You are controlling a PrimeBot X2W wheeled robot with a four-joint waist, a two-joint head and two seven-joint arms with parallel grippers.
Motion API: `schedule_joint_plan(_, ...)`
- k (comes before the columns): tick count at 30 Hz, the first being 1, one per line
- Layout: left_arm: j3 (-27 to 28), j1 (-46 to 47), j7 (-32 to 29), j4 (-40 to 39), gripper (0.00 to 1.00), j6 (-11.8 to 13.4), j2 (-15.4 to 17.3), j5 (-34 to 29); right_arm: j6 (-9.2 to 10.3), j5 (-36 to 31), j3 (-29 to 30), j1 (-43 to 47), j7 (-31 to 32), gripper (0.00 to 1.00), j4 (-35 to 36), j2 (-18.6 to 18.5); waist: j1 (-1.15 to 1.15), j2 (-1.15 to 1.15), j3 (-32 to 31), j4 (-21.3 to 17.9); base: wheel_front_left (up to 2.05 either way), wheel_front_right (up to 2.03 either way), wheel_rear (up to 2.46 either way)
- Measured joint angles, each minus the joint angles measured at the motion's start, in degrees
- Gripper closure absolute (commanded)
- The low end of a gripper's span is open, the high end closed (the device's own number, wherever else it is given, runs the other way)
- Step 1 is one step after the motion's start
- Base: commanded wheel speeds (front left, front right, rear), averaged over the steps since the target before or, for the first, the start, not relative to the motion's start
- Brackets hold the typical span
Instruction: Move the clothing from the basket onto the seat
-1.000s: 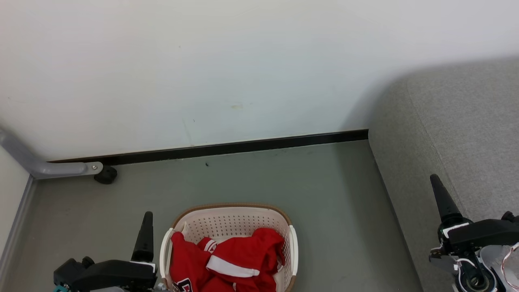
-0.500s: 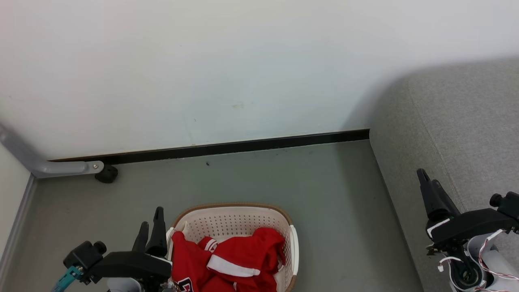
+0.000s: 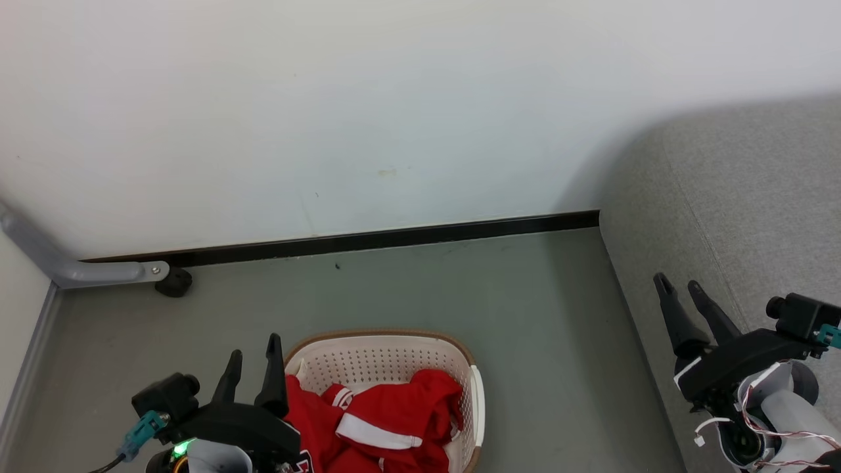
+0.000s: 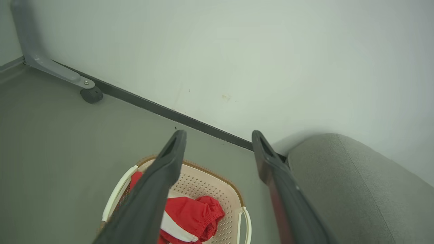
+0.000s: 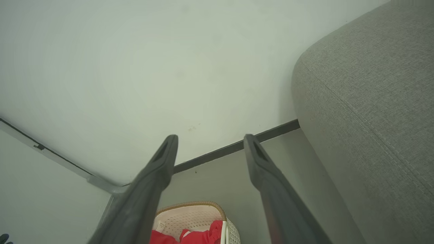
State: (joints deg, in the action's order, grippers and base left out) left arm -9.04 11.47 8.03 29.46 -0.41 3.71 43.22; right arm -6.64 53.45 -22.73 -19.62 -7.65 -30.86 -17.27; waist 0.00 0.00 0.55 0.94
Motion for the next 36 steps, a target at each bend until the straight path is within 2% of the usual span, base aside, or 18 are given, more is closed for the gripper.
schedule_joint_plan(29, -2.8, 1.4, 6.0, 0.9, 0.0, 5.0, 0.3, -26.6, -0.45, -18.1, -10.0, -8.4, -6.3, 0.0, -9.0, -5.1, 0.0, 0.0, 0.2, 0.1, 0.0, 0.0, 0.0)
schedule_joint_plan(36, -2.1, 1.4, 6.3, 0.8, 0.0, 5.5, 0.2, -27.6, -0.44, -18.4, -8.7, -9.0, -6.6, 0.0, -10.0, -5.1, 0.0, 0.0, 0.1, 0.1, 0.0, 0.0, 0.0)
